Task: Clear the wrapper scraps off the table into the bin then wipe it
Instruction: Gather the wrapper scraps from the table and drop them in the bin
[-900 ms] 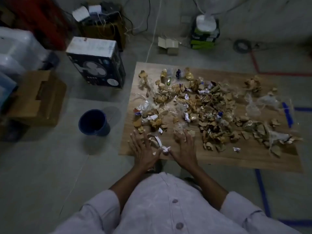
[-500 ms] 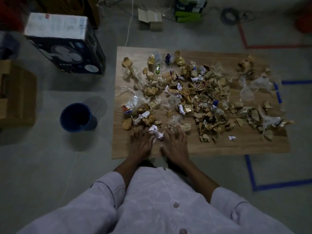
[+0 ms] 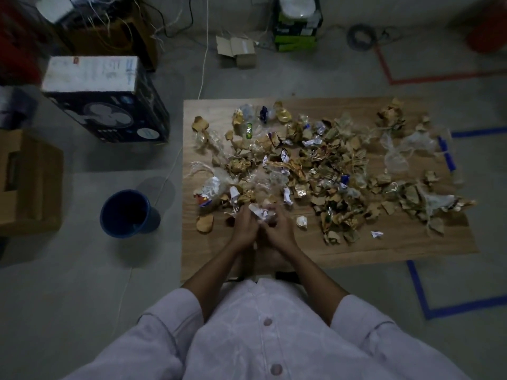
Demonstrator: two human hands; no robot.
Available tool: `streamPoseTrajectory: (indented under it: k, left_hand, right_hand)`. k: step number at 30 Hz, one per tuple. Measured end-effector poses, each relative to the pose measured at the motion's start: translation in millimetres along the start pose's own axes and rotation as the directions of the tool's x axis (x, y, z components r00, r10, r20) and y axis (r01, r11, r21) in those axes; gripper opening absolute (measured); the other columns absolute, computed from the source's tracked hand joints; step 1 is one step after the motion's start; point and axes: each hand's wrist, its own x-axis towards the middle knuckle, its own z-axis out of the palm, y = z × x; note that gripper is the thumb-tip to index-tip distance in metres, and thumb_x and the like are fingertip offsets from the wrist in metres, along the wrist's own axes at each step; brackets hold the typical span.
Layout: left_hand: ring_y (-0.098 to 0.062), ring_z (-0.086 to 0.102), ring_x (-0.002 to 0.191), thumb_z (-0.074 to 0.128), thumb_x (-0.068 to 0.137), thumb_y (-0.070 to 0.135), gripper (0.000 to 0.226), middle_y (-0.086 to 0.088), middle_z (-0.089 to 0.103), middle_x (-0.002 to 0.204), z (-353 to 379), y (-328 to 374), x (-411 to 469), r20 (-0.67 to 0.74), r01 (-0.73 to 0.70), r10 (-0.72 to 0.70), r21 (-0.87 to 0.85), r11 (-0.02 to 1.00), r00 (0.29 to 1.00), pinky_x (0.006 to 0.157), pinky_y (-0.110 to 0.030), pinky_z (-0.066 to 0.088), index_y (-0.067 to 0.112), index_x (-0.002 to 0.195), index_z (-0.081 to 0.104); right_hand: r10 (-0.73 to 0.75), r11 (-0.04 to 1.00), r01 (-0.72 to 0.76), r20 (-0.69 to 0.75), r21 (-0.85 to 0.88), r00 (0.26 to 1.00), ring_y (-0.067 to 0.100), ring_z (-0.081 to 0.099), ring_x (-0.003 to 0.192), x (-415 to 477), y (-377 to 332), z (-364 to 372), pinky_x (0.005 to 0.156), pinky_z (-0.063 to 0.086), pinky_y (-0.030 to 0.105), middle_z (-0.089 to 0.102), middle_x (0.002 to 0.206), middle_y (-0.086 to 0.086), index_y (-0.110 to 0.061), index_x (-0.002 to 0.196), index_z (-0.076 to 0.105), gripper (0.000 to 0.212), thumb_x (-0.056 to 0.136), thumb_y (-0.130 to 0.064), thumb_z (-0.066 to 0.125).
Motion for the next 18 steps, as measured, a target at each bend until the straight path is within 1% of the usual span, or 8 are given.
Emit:
streamPoseTrajectory:
  k: [3,5,8,10,11,13,14,18]
  left_hand:
    - [-0.028,0.064,0.109,0.043,0.104,0.003,0.026,-0.008,0.065,0.118,-8.2,47.7,8.6,0.131,0.177,-0.143,-0.303,0.936,0.981,0.081,-0.034,0.055,0.017,0.120,0.057]
    - [-0.026,0.068,0.101,0.049,0.105,0.007,0.020,-0.007,0.068,0.114,-13.4,73.8,17.6,0.214,0.183,-0.108,-0.373,0.910,0.971,0.075,-0.037,0.059,0.015,0.121,0.058]
    - [-0.023,0.068,0.100,0.055,0.101,0.005,0.034,-0.006,0.066,0.119,-17.3,103.1,37.2,0.272,0.156,-0.049,-0.388,0.908,0.961,0.086,-0.044,0.059,0.013,0.135,0.055]
    - [-0.023,0.063,0.114,0.058,0.102,0.015,0.045,-0.004,0.060,0.137,-16.6,110.1,49.2,0.246,0.054,0.010,-0.254,0.966,0.969,0.091,-0.043,0.058,0.015,0.147,0.049]
    - [-0.026,0.054,0.127,0.057,0.102,0.024,0.051,-0.004,0.054,0.146,-17.4,109.6,52.6,0.211,-0.051,0.065,-0.070,0.996,0.975,0.101,-0.042,0.050,0.017,0.151,0.045]
    - [-0.032,0.025,0.151,0.053,0.101,0.031,0.059,-0.005,0.039,0.161,-16.9,94.8,53.1,0.182,-0.231,0.181,0.310,0.922,0.966,0.120,-0.048,0.019,0.021,0.156,0.037]
    - [-0.031,0.014,0.155,0.053,0.101,0.028,0.060,-0.005,0.034,0.164,-18.2,84.8,48.2,0.176,-0.265,0.211,0.396,0.879,0.962,0.123,-0.048,0.008,0.023,0.158,0.035]
    - [-0.038,0.018,0.153,0.066,0.092,0.034,0.067,-0.011,0.035,0.162,-32.9,30.2,14.2,-0.124,-0.136,0.249,0.571,0.809,0.961,0.124,-0.056,0.013,0.021,0.153,0.043]
  right_hand:
    - [0.058,0.946,-0.034,-0.065,0.322,0.996,0.023,0.070,0.104,10.1,-15.5,-24.8,0.087,0.061,0.051,0.069,0.120,0.005,-0.032,0.116,0.063,0.040,0.089,-0.005,0.075]
    - [0.069,0.903,-0.009,-0.124,0.429,0.990,0.024,0.070,0.108,18.5,-29.1,-42.1,0.084,0.063,0.047,0.066,0.128,0.004,-0.041,0.114,0.064,0.042,0.088,-0.011,0.078]
    - [0.073,0.894,0.045,-0.243,0.446,0.967,0.025,0.068,0.111,39.6,-39.6,-65.2,0.078,0.064,0.042,0.059,0.139,0.004,-0.046,0.124,0.062,0.044,0.090,-0.021,0.077]
    - [0.060,0.925,0.048,-0.270,0.378,0.961,0.026,0.064,0.119,51.3,-40.5,-76.9,0.085,0.062,0.049,0.055,0.146,0.003,-0.049,0.136,0.054,0.058,0.089,-0.026,0.078]
    - [0.039,0.949,0.051,-0.276,0.312,0.960,0.026,0.060,0.125,54.6,-40.2,-80.8,0.091,0.060,0.047,0.051,0.151,0.003,-0.048,0.142,0.048,0.067,0.088,-0.025,0.078]
    - [-0.025,0.991,0.060,-0.283,0.118,0.959,0.026,0.046,0.140,53.8,-36.3,-83.2,0.096,0.054,0.030,0.038,0.160,0.006,-0.042,0.152,0.040,0.076,0.088,-0.022,0.077]
    - [-0.056,0.998,0.061,-0.281,0.011,0.958,0.025,0.037,0.145,49.5,-33.7,-81.3,0.094,0.051,0.023,0.030,0.163,0.008,-0.038,0.154,0.038,0.076,0.090,-0.022,0.075]
    - [-0.117,0.970,0.051,-0.278,-0.236,0.953,0.032,0.034,0.144,20.1,-16.8,-54.6,0.101,0.047,0.033,0.015,0.166,0.015,-0.022,0.151,0.045,0.064,0.093,-0.021,0.072]
